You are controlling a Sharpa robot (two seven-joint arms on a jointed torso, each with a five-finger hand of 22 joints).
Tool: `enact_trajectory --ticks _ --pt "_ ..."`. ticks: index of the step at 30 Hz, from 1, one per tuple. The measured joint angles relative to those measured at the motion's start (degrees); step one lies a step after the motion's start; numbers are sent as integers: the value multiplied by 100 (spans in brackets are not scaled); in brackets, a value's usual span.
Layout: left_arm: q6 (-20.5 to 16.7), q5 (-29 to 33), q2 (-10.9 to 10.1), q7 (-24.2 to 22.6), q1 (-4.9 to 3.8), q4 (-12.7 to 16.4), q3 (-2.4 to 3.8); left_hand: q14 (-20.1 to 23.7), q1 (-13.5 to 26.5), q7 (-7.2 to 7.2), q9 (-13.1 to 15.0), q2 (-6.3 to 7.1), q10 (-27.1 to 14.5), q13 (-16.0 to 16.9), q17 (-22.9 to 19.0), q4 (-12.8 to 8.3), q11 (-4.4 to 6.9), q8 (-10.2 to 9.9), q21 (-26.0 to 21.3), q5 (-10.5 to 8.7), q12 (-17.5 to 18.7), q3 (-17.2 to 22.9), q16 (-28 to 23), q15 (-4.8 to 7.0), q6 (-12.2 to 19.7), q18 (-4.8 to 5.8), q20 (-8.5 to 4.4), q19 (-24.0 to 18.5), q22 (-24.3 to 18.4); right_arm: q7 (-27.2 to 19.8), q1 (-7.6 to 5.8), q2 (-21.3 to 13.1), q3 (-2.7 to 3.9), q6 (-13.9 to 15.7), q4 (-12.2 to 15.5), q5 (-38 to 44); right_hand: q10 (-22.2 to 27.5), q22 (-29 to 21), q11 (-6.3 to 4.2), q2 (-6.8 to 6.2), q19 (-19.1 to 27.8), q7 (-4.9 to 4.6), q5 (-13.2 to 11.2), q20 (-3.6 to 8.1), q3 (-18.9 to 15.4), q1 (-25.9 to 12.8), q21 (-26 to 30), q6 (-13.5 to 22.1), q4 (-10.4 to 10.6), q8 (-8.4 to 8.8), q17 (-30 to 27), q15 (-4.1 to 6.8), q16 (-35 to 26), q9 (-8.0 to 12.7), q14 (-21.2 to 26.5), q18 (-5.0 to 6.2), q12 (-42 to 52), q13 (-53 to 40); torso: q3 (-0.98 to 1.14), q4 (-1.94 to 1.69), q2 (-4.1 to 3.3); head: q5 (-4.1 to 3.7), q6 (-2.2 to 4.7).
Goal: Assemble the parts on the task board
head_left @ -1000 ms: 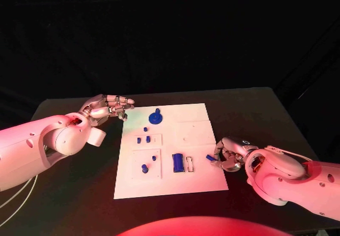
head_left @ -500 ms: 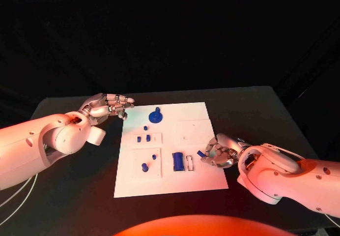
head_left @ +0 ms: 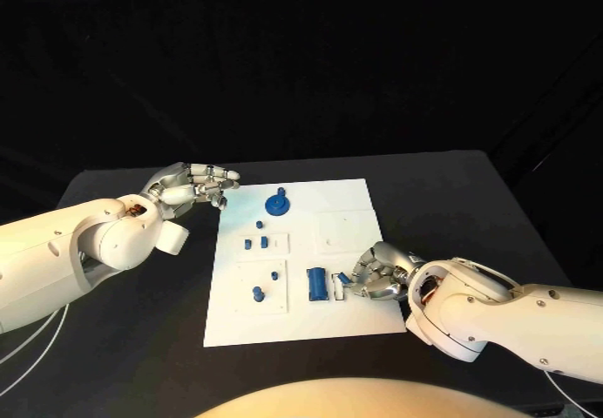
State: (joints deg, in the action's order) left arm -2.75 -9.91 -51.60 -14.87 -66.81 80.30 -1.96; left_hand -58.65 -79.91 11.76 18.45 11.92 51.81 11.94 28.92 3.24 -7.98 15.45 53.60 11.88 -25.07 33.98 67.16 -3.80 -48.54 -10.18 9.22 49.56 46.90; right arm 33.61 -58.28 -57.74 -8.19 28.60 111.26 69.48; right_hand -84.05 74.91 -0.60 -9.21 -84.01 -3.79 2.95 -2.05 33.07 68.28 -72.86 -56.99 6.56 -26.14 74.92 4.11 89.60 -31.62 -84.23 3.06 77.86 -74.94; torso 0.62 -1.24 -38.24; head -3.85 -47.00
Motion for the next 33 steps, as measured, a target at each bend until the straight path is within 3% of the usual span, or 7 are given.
enact_trajectory --ticks 2,4,13,19,26,33 --pt "0 -2 0 2 0 1 0 0 0 0 0 0 0 0 0 0 0 0 0 0 0 0 0 0 0 0 0 0 0 0 8 38 0 -3 -17 -34 0 0 0 -38 0 0 0 0 1 -39 0 -1 -1 0 0 0 0 0 0 0 0 0 2 1 1 2 -3" --pt "0 -3 0 4 0 2 0 0 0 0 0 0 0 0 0 0 0 0 0 0 0 0 0 0 0 0 0 0 0 0 12 69 0 -6 -33 -50 0 0 0 -15 0 1 -6 0 134 -75 0 -1 -134 8 0 0 0 3 0 0 0 0 2 1 1 2 -3" --pt "17 -5 7 18 0 6 0 0 0 0 0 0 0 0 0 0 0 0 0 0 -21 0 0 0 0 0 0 0 0 3 24 212 1 -56 -115 -88 0 0 0 -22 0 1 16 0 134 -143 44 -2 -135 26 -1 0 0 12 0 0 0 1 4 4 2 7 -7" --pt "39 -3 9 31 0 11 0 0 0 0 0 0 0 0 0 0 0 0 0 0 -21 0 22 0 0 0 0 0 0 7 23 249 8 -113 -155 -97 0 2 1 -24 0 4 16 0 198 -389 69 -6 -194 27 -1 0 0 10 0 0 0 1 4 4 3 14 -8" --pt "53 -1 8 41 0 12 0 0 1 0 0 -1 0 0 0 0 0 0 0 0 -21 0 22 0 0 0 0 0 0 50 20 279 11 -201 -193 -100 0 4 1 6 0 36 61 -1 74 -718 87 -38 35 11 -2 0 0 26 0 0 0 1 0 4 3 15 -8" --pt "58 -1 5 49 0 12 0 0 23 0 0 -23 0 0 0 0 0 0 0 0 -21 0 22 0 0 0 0 0 0 103 22 294 7 -268 -200 -104 -1 3 1 -76 1 33 66 -1 -75 -965 87 -77 185 42 -2 0 0 45 0 0 0 2 0 4 3 15 -22"
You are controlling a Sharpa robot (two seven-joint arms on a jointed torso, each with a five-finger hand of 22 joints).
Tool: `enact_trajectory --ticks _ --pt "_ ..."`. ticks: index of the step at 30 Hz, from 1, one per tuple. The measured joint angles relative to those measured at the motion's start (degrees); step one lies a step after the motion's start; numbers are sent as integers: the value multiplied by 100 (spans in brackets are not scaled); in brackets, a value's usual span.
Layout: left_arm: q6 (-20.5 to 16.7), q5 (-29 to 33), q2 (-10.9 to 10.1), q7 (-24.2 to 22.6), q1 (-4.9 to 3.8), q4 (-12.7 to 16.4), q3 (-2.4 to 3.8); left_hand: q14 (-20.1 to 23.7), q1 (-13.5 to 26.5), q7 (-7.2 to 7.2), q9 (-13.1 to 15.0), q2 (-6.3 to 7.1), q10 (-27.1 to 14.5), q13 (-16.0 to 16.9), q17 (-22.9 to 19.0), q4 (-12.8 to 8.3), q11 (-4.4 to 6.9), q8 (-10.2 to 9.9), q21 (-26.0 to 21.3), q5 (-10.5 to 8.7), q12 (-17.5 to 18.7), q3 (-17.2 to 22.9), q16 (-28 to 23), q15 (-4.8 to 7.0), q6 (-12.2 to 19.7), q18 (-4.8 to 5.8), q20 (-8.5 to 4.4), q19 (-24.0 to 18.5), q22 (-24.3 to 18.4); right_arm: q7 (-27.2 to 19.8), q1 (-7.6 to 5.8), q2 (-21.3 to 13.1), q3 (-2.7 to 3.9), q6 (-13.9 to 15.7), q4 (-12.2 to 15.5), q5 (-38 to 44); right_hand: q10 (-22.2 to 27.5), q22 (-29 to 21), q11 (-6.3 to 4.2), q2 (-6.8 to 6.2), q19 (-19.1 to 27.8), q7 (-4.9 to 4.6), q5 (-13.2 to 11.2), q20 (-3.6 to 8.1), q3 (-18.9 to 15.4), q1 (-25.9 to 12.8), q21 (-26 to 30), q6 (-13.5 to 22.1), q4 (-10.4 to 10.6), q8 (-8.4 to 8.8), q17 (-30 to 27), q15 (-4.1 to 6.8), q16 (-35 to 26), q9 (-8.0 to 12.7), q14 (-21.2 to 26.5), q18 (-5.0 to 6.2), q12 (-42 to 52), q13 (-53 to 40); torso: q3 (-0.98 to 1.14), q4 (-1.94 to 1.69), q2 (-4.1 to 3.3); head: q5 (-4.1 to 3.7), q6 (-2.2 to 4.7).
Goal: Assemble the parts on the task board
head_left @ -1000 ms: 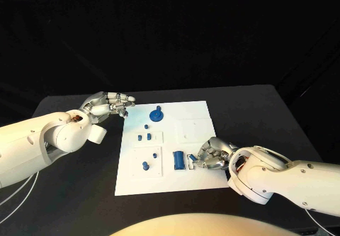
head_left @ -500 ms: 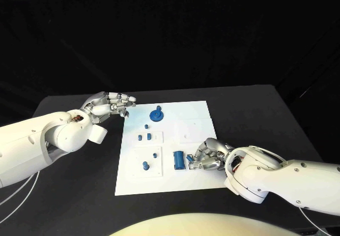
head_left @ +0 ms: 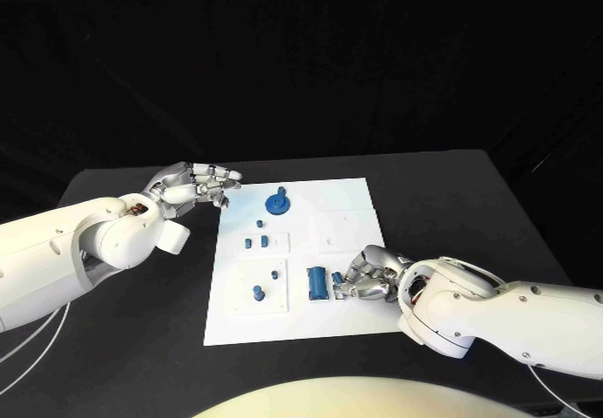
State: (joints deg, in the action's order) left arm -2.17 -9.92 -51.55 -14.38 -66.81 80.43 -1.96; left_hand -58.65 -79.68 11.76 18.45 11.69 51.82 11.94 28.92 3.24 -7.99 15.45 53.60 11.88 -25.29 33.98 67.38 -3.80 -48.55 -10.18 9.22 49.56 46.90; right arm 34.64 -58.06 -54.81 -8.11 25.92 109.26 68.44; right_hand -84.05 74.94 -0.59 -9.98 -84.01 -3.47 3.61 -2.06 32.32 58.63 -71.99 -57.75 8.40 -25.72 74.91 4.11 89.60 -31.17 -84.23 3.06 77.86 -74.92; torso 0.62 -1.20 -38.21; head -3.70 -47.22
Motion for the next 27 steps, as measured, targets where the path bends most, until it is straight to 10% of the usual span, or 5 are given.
enact_trajectory --ticks 27 --pt "11 0 -7 43 0 17 -1 0 0 2 0 0 -21 0 0 0 -21 0 0 0 -6 0 0 0 2 0 0 0 0 39 7 -34 -5 -66 112 16 0 -2 0 -43 0 5 -17 0 -173 -149 46 -5 172 1 4 0 0 7 0 0 0 1 -3 4 3 25 -20"
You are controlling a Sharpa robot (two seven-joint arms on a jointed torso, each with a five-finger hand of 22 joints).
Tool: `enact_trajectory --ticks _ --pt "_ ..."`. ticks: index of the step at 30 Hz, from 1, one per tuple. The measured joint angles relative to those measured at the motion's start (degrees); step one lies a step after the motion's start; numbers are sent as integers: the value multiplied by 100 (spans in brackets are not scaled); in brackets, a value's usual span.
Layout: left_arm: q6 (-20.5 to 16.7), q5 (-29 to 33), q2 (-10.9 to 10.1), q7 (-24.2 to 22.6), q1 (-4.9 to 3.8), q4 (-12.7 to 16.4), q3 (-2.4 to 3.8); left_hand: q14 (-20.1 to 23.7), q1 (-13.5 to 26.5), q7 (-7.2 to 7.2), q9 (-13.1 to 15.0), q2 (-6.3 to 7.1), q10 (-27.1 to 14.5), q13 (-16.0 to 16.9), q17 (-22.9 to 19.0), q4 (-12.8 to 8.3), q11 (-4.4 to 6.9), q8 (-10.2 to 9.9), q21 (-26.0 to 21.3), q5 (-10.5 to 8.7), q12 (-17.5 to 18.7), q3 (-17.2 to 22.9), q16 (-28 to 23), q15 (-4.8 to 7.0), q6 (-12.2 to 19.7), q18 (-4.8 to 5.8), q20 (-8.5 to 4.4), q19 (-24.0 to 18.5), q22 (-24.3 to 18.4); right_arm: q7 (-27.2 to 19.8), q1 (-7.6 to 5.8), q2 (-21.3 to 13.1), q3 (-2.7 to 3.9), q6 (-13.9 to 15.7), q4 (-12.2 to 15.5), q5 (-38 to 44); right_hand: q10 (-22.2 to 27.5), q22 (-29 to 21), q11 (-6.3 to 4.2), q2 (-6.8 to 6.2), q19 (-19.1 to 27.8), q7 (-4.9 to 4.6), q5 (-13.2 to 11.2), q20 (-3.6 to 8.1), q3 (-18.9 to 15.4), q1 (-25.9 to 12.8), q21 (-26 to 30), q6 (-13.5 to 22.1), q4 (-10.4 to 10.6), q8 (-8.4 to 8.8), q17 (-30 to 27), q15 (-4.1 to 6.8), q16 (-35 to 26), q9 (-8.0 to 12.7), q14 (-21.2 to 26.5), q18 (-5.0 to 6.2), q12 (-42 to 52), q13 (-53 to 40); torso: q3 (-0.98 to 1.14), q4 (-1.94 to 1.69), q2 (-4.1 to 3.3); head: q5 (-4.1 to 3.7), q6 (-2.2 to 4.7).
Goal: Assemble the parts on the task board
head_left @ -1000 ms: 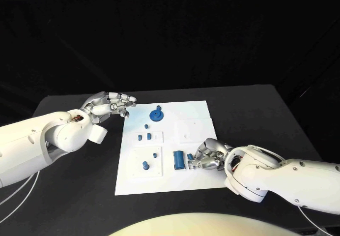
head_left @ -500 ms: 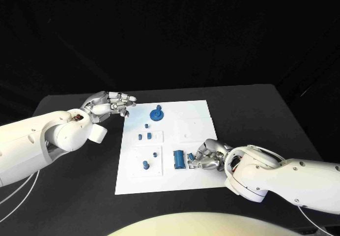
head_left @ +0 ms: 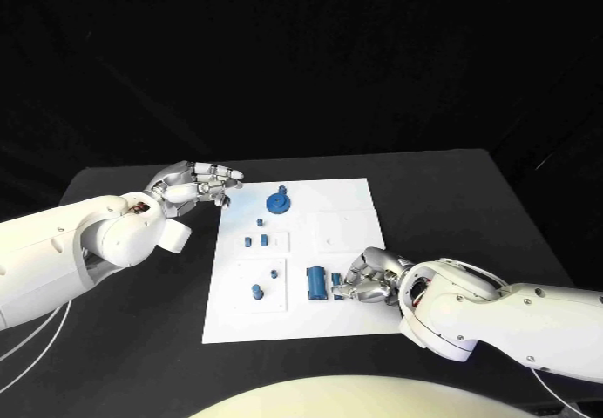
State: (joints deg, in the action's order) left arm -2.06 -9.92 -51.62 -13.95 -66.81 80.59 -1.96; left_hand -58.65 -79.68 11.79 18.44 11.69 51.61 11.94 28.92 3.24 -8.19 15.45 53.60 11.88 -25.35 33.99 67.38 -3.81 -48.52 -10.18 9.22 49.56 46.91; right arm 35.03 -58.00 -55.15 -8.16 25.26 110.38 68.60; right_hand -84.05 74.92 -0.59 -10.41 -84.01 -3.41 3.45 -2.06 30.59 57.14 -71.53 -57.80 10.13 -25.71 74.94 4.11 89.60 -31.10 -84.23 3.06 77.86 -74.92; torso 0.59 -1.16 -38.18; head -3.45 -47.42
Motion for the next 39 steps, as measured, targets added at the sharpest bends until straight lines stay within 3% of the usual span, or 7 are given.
enact_trajectory --ticks 10,18,23,39 --pt "1 -1 -2 28 0 -9 0 0 0 18 0 0 0 0 0 0 0 0 0 0 -14 0 0 0 18 0 0 0 0 -12 0 -36 1 -1 12 7 0 -1 0 -47 0 0 0 0 -74 -44 21 0 7 0 -1 0 0 0 0 0 0 0 3 -1 0 5 14" --pt "1 -1 -2 38 0 -17 0 0 0 18 0 0 0 0 0 0 0 0 0 0 -13 0 0 0 18 0 0 0 0 -29 0 -24 1 -61 -54 61 0 -1 0 -177 0 0 0 0 -74 557 21 0 -424 22 -1 0 0 0 0 0 0 0 3 -3 -1 6 11" --pt "1 -1 2 42 0 -19 0 0 0 18 0 0 0 0 0 0 0 0 0 0 -13 0 0 0 18 0 0 0 0 -29 -1 55 4 -106 -131 184 0 -1 0 -173 0 1 0 0 -70 648 21 -1 -485 20 -2 0 0 -2 0 0 0 0 4 -2 -1 4 6" --pt "1 -2 2 46 0 -27 0 0 0 18 0 0 0 0 -7 0 0 0 0 0 -12 0 0 0 18 0 0 0 0 -20 -3 106 7 -131 -198 500 0 -2 0 -188 0 -2 -22 0 -155 686 20 -38 -402 1 -3 0 0 18 0 0 0 1 3 -3 -1 -1 4"
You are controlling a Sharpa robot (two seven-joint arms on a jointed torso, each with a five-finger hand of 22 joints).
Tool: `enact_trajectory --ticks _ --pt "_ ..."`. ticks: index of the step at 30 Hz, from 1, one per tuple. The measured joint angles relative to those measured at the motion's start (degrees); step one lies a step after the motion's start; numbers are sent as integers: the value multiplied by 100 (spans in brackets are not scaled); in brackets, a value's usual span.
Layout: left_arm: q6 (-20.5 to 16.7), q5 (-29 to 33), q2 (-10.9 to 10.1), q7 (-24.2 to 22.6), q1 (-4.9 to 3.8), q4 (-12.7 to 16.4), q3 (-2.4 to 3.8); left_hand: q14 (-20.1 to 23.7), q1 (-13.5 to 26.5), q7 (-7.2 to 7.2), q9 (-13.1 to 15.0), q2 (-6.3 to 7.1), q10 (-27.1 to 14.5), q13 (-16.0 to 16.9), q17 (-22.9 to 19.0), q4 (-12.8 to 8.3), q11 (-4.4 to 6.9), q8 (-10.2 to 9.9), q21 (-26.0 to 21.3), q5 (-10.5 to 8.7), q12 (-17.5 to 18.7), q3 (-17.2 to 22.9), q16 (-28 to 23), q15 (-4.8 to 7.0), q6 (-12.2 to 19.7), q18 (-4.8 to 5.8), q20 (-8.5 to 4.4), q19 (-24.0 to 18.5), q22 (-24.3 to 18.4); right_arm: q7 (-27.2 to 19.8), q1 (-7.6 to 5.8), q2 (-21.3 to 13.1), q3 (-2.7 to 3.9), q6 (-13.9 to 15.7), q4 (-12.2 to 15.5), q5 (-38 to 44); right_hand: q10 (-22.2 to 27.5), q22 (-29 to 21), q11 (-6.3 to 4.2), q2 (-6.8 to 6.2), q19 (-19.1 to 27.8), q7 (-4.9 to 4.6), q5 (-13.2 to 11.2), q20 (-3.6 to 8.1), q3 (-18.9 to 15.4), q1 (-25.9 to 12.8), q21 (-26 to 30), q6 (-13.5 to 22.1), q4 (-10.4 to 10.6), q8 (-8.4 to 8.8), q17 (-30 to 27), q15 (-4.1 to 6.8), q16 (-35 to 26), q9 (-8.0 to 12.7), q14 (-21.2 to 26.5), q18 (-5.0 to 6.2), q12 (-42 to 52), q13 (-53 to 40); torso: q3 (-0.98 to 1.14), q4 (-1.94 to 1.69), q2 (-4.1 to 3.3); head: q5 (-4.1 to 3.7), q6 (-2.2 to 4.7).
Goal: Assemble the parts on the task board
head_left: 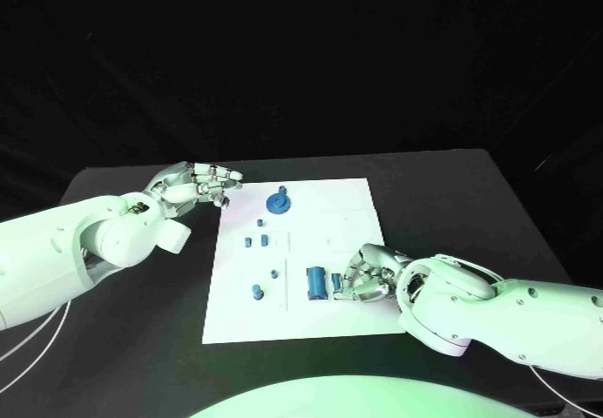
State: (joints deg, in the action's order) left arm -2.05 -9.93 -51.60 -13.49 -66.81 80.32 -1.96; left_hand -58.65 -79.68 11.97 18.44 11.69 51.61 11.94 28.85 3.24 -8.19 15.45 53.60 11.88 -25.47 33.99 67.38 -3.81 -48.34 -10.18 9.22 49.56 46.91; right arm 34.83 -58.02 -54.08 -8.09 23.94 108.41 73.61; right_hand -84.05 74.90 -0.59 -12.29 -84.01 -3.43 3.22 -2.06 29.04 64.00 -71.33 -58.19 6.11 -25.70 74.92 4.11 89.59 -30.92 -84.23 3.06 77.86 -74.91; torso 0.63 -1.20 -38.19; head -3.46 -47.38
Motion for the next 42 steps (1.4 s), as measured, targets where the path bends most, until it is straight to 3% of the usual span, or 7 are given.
enact_trajectory --ticks 7,14,21,25,31,37,42 --pt "0 0 9 1 0 -24 0 0 0 0 0 0 0 0 0 0 0 0 0 0 0 0 0 0 0 0 0 0 0 -167 -52 -187 14 97 28 7 0 0 0 -101 0 0 2 0 -710 -345 124 0 438 26 -1 0 0 8 0 0 -32 0 -8 1 7 5 60" --pt "-13 1 28 -17 1 -54 -13 0 0 0 0 0 0 0 0 0 0 0 0 0 0 0 0 0 0 0 0 0 0 -821 -267 -231 36 407 -187 -80 24 4 23 478 0 -71 23 0 -3267 10 607 138 1077 52 -1 -4 -97 -3 4 1 -250 0 -42 7 23 -4 185" --pt "-143 91 92 -226 8 -128 -26 104 0 -21 0 0 0 0 -29 18 0 34 -62 0 -52 -18 -7 -12 21 0 33 -33 -18 -2294 -603 -20 63 884 -1217 -1251 888 -30 248 963 579 -288 23 -189 -3471 1123 3404 601 1014 344 -29 -187 -880 99 18 425 -1652 81 -92 11 65 -24 436" --pt "-307 296 188 -461 30 -256 -26 356 87 -35 0 40 0 -6 -133 109 0 41 -268 0 -89 -60 -221 -32 35 1 49 -206 -119 -3198 -708 290 88 918 -2020 -2467 2237 -850 408 1109 1398 -425 23 -349 -3424 1891 5817 900 958 353 -1315 -356 -2213 148 625 671 -3536 1232 -118 23 99 -37 669" --pt "-635 778 469 -863 140 -670 -29 959 206 -12 6 100 -43 -208 -684 399 -21 106 -1304 0 15 -317 -1273 -150 153 0 228 -640 -735 -4289 -770 836 194 691 -3253 -4168 2787 -2362 636 1160 2600 -611 23 -760 -3346 2657 6757 1138 1026 556 -3584 -730 -5340 601 2400 670 -5586 3831 -142 35 187 -12 1006" --pt "-813 1187 859 -1183 239 -1195 -26 1357 182 -106 -122 111 265 -777 -1510 764 -173 58 -3354 0 975 -588 -3888 -481 394 1 686 -1123 -2141 -4927 -782 1264 233 294 -4097 -5096 2685 -4250 903 1178 3359 -763 23 -1163 -3427 2638 6772 987 1040 1053 -4614 -1075 -7314 1102 2751 670 -6623 5869 -152 26 289 50 1240" --pt "-845 1224 873 -1210 251 -1210 -27 3325 1102 -579 -872 -435 -1939 -972 -2156 361 192 -641 -4464 -475 1820 -1763 -5410 -172 2198 477 76 -2782 -3377 -4984 -783 1277 244 259 -4106 -5197 4944 -5698 613 1226 5401 -339 -109 -655 -3234 1477 6918 2863 387 1701 -5828 -851 -8101 1919 5012 345 -7141 6662 -152 25 309 64 1258"
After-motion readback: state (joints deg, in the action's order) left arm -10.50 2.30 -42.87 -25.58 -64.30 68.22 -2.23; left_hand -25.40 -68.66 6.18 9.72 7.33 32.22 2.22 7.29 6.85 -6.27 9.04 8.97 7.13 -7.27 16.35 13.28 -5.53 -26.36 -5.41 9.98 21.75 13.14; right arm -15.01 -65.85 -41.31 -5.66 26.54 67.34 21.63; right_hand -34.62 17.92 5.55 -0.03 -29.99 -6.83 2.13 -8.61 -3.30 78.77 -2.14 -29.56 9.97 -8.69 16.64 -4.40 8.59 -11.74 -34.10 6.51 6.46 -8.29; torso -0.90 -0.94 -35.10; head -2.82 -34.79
